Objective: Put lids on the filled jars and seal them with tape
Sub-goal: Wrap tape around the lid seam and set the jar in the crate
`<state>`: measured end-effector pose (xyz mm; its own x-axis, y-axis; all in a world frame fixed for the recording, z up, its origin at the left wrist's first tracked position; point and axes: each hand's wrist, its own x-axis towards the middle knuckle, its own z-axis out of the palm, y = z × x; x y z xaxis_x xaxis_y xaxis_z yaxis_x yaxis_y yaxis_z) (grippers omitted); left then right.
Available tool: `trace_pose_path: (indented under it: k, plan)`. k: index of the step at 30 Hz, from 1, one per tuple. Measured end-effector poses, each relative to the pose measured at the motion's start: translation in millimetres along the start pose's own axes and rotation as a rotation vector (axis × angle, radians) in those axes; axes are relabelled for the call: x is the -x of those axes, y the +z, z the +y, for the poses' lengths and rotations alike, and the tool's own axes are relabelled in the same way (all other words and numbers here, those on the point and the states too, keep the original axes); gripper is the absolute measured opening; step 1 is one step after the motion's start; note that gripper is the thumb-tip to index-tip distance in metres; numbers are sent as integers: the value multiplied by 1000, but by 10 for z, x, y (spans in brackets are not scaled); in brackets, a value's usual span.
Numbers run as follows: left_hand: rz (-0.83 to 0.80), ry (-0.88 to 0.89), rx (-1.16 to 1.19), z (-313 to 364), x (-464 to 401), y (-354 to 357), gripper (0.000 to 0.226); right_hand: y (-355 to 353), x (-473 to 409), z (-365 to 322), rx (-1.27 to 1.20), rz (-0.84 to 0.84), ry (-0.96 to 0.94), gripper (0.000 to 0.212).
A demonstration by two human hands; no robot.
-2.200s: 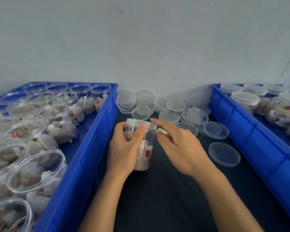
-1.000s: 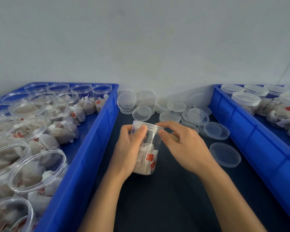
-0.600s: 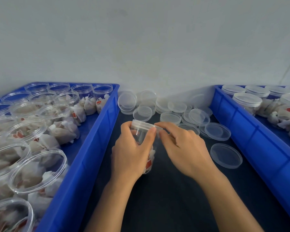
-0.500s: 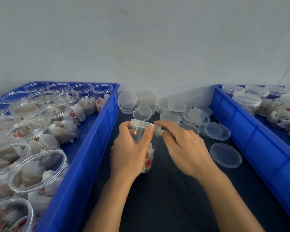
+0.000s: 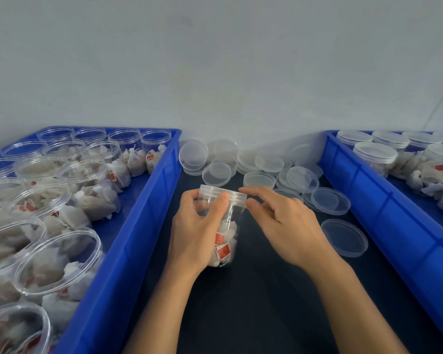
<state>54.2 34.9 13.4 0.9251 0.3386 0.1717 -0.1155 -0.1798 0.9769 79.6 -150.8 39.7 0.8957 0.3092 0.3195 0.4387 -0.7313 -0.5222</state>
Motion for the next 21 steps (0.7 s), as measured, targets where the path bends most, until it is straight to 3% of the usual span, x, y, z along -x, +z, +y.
trace_pose_path:
  k: [7, 14, 21]
  plan:
    - [-42, -49, 48, -13, -12, -9, 66, 21, 0, 8, 31, 27, -16, 32]
    - [-114, -33, 83, -67, -47, -20, 48, 34, -9, 13, 3, 8, -2, 29]
    - [-133, 28, 30, -99, -43, -31, 57, 31, -3, -6, -82, 26, 19, 23]
